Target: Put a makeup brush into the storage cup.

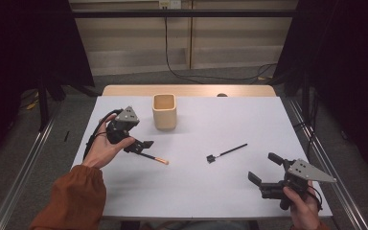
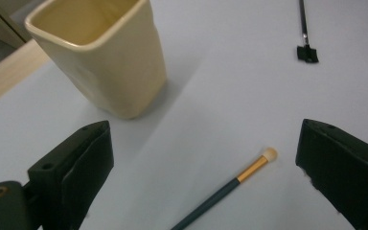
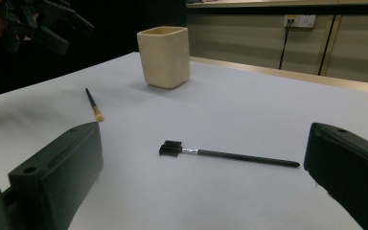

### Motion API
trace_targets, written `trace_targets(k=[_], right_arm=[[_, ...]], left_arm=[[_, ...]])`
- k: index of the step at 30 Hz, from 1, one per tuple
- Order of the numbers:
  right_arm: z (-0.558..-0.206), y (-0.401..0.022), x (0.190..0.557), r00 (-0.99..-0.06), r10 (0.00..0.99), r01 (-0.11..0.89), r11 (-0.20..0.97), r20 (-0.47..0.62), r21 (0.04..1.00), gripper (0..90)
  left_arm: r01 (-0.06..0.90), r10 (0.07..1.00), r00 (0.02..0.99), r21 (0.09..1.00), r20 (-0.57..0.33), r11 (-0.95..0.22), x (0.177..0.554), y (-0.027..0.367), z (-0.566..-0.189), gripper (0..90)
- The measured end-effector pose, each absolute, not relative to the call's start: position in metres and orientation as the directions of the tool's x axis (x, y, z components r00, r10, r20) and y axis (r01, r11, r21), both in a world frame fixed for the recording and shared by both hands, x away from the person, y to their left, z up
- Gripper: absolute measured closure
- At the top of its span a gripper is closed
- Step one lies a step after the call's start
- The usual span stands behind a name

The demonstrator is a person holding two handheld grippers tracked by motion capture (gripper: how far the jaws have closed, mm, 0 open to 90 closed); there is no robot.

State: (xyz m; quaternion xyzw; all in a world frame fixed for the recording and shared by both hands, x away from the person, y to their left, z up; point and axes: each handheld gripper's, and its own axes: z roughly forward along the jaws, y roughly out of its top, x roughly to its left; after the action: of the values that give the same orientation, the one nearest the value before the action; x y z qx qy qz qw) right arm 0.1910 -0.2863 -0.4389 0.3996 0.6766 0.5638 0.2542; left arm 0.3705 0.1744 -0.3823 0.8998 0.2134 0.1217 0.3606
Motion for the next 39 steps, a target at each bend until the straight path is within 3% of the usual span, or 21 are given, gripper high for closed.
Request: trace_targets(k=[14, 26, 39], right_arm=[[-0.439, -0.286, 0.191, -0.558, 0.823, 0.258, 0.052, 0.105, 0.965, 0.0], [-0.44, -0.286, 0.191, -0.557, 0.824, 0.263, 0.057, 0.103, 0.963, 0.0], [-0.44, -0.285, 0.191, -0.554, 0.826, 0.268, 0.054, 0.108, 0.962, 0.0]], left_arm=[[0.329, 0.427, 0.903, 0.58, 0.037, -0.746, 0.383, 0.166, -0.39, 6.5], [0.288, 0.378, 0.92, 0.475, 0.104, -0.832, 0.389, 0.154, -0.401, 7.4], [0.292, 0.331, 0.943, 0.388, 0.035, -0.874, 0.393, 0.144, -0.419, 8.0]])
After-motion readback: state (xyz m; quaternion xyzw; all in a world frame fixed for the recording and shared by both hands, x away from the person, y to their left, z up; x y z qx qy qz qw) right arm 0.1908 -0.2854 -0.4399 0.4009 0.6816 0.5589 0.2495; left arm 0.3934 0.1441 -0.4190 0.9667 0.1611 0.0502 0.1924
